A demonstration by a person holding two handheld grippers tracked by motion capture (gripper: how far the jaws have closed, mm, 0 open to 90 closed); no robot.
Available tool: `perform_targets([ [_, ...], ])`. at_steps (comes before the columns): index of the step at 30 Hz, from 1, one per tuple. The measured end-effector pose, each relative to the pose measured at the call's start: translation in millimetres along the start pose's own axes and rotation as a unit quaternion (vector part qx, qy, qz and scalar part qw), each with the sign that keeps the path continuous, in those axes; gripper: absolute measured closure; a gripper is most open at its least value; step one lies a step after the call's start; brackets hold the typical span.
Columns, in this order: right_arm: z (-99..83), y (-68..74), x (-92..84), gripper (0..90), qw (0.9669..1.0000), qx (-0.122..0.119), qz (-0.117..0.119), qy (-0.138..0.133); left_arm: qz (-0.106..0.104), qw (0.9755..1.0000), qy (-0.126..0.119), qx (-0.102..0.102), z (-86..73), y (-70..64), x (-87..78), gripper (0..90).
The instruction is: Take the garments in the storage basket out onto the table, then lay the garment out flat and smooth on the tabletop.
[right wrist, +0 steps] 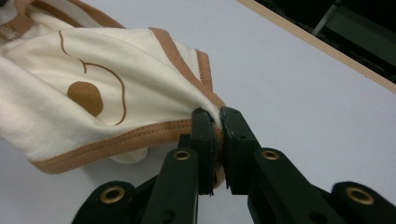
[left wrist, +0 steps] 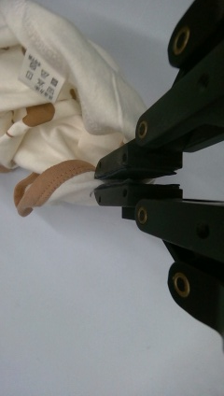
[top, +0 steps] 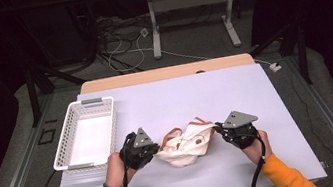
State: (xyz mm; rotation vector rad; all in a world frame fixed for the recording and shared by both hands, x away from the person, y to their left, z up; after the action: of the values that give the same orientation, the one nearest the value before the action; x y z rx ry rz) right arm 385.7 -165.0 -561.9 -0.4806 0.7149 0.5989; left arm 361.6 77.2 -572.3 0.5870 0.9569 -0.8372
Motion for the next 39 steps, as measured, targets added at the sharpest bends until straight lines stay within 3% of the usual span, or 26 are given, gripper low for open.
perform_targets([
  [5, -1.2, 0.5, 1.9, 84.6, 1.0000, -0.002, 0.003, 0.006, -0.017, 0.9997, 0.016, 0.012, -4.1, -9.5, 2.0, 85.1],
  [12, -11.7, 3.2, 13.4, 84.4, 0.9986, -0.002, 0.023, 0.048, -0.041, 0.9962, 0.062, 0.045, -15.6, -23.6, 11.0, 83.2],
  [13, -11.9, 3.9, 14.1, 84.4, 0.9986, -0.002, 0.023, 0.049, -0.041, 0.9961, 0.063, 0.046, -14.8, -22.9, 10.9, 80.2],
  [17, -13.0, 6.6, 16.0, 84.4, 0.9980, -0.007, 0.028, 0.056, -0.034, 0.9979, 0.050, 0.022, -6.7, -14.9, 5.1, 48.9],
  [21, -13.5, 9.0, 17.4, 84.3, 0.9976, -0.011, 0.029, 0.062, -0.020, 0.9995, 0.023, 0.003, 6.0, -5.4, 0.2, 36.8],
  [26, -12.8, 12.7, 19.5, 84.2, 0.9973, -0.022, 0.029, 0.064, -0.011, 0.9999, 0.012, -0.004, 23.5, 2.5, 8.6, 32.6],
  [34, -13.5, 13.6, 20.3, 84.2, 0.9970, -0.023, 0.030, 0.067, 0.003, 0.9983, 0.057, 0.011, 35.8, 5.8, 41.3, 30.3],
  [39, -13.9, 13.7, 20.2, 84.2, 0.9969, -0.025, 0.031, 0.068, -0.015, 0.9962, 0.084, 0.022, 36.6, 3.5, 57.8, 33.3],
])
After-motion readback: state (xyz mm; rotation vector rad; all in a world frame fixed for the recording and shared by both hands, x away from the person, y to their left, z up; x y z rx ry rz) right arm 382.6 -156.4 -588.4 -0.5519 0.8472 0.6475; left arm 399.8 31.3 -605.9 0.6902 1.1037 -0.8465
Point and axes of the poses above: each handheld gripper's, and its own axes: x roughly forward along the jaws, z roughly out of its top, y roughly to its left, the point moved 9 cm from there along x, roughly forward along the jaws, and after that the axes turned 14 degrees about y, right-handed, at the moved point
